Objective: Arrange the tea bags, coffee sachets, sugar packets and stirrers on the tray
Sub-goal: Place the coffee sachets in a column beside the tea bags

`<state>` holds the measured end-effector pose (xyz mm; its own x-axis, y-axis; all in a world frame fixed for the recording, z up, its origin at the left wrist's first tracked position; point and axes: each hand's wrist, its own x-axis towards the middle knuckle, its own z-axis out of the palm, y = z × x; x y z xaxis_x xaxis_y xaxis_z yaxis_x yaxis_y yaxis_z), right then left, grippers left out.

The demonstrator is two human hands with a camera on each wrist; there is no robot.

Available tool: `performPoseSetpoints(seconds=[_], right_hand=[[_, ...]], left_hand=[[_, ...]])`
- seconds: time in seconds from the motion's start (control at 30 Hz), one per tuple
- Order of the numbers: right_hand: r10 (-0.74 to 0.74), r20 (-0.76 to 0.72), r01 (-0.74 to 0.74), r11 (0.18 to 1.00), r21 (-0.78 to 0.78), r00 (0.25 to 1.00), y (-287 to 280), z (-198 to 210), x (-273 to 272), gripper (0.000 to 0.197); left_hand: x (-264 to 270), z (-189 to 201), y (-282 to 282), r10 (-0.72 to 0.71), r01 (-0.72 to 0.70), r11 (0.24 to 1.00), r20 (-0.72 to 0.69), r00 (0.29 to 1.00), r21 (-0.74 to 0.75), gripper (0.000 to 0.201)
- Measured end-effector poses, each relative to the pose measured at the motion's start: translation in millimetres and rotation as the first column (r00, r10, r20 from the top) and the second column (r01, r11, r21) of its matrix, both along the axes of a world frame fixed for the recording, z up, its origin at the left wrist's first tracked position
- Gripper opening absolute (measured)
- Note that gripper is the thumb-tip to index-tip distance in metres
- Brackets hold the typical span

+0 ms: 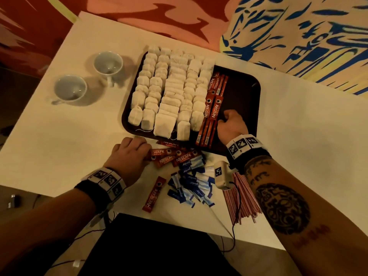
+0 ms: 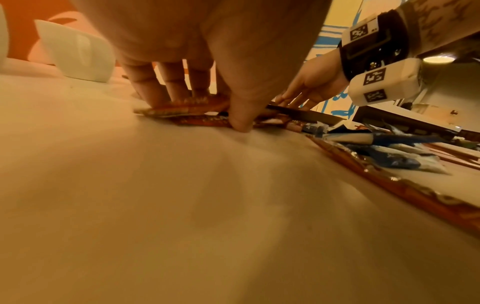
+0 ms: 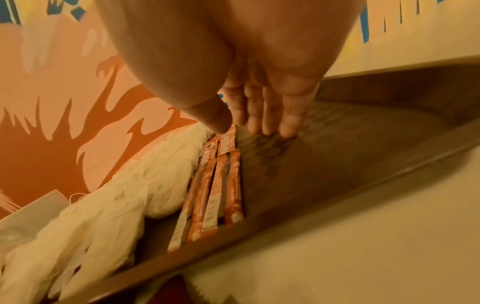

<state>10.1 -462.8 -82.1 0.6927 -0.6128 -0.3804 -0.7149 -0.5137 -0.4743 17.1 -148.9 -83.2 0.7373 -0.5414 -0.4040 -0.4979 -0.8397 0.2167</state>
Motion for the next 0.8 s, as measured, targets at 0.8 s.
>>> performPoseSetpoints(seconds=[0.8], right_hand=[[0.076, -0.024, -0.075, 0.996, 0.039, 0.997, -5.6, 3.7, -7.2, 0.047]], left_hand=[[14.5, 4.3, 12.8, 0.069, -0.071, 0.996, -0.038, 0.997, -0.061, 0.017]])
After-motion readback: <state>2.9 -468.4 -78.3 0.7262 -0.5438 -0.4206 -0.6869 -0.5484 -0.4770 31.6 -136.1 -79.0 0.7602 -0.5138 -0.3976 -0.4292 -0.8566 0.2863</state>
